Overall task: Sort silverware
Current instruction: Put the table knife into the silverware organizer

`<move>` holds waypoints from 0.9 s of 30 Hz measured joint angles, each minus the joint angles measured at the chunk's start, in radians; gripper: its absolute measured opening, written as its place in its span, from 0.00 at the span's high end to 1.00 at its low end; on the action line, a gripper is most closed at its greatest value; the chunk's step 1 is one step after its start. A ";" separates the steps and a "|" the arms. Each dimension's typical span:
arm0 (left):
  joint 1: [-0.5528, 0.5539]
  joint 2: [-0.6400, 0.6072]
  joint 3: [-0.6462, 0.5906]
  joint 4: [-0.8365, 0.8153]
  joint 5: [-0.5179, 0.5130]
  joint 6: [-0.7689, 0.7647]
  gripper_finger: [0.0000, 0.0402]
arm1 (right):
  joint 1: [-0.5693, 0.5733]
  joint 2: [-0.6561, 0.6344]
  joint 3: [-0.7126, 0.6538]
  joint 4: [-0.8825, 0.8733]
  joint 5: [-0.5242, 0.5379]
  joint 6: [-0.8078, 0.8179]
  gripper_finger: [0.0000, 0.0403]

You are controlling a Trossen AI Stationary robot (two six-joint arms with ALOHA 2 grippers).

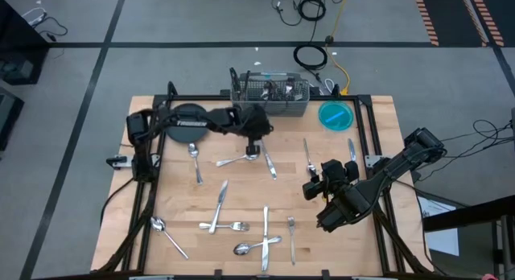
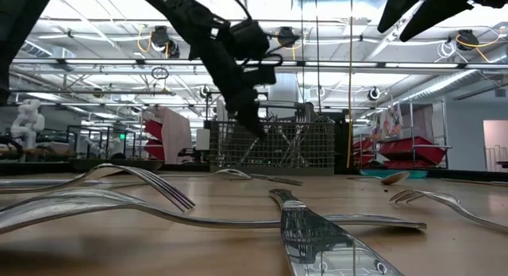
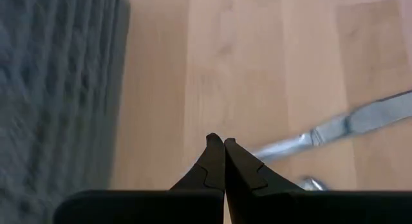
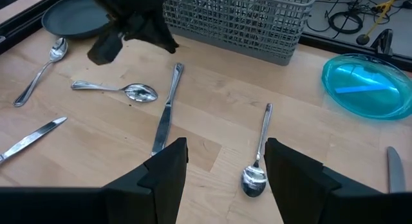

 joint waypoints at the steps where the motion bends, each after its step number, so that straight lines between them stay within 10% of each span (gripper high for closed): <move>1: -0.013 0.009 0.001 0.018 -0.006 0.040 1.00 | 0.000 0.000 0.000 0.000 0.000 0.000 0.51; 27: 0.066 0.093 -0.001 -0.011 0.015 0.044 1.00 | 0.001 0.000 0.000 0.084 0.000 -0.079 0.51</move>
